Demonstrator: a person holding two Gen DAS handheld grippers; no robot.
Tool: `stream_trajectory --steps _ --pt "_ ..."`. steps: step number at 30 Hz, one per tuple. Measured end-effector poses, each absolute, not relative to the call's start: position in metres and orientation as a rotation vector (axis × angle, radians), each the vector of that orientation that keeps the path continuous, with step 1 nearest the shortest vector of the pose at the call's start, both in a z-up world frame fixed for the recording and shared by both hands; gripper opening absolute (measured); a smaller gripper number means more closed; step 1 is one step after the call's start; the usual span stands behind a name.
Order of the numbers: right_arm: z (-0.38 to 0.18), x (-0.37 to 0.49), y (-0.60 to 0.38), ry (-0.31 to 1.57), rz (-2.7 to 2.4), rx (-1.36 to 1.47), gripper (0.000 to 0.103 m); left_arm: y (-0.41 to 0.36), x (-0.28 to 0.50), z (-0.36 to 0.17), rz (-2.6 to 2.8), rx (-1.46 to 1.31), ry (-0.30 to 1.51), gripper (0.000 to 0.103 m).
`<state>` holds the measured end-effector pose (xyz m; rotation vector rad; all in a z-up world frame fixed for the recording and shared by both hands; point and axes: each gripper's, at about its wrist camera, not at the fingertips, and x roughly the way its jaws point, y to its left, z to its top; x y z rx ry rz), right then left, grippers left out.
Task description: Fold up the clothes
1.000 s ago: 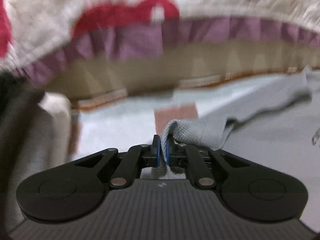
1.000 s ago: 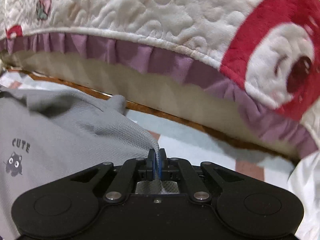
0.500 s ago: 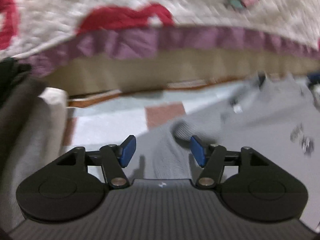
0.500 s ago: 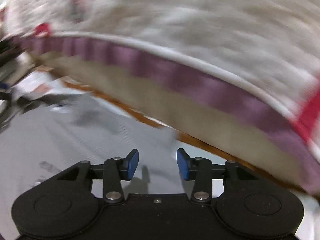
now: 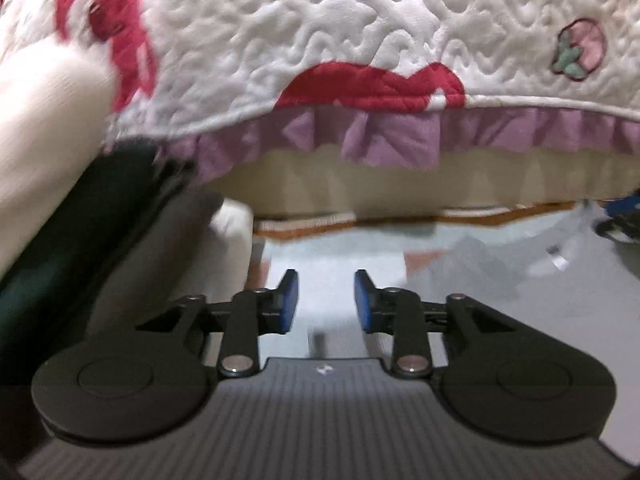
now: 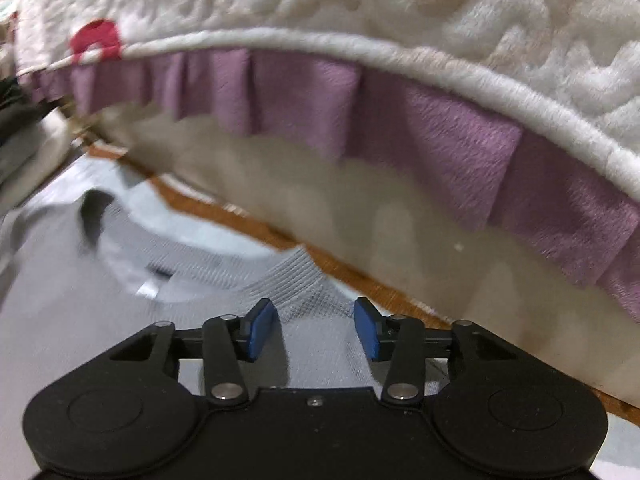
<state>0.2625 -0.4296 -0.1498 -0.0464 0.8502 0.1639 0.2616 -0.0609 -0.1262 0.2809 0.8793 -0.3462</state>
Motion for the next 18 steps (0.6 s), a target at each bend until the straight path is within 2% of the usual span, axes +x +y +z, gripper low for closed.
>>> stream_trajectory --steps 3,7,12,13,14,15,18 --pt "-0.139 0.254 -0.428 0.827 0.071 -0.026 0.048 -0.033 0.242 -0.121 -0.304 0.209 0.909 0.046" --pt "-0.108 0.202 -0.437 0.777 0.088 0.067 0.052 0.002 0.216 -0.114 -0.246 0.125 0.942 0.046" --pt "-0.093 0.107 -0.465 0.737 0.146 0.275 0.055 -0.013 0.200 -0.132 -0.168 0.364 0.867 0.051" --pt "-0.093 0.090 -0.471 0.742 0.152 0.321 0.055 -0.016 0.197 -0.136 -0.152 0.411 0.851 0.042" --pt "-0.096 0.078 -0.474 0.756 0.167 0.363 0.054 -0.019 0.194 -0.140 -0.136 0.458 0.835 0.004" --pt "-0.097 0.064 -0.479 0.766 0.177 0.406 0.053 -0.022 0.190 -0.143 -0.120 0.505 0.818 0.000" --pt "-0.103 0.020 -0.496 0.755 0.081 0.491 0.054 -0.030 0.181 -0.153 -0.076 0.632 0.771 0.000"
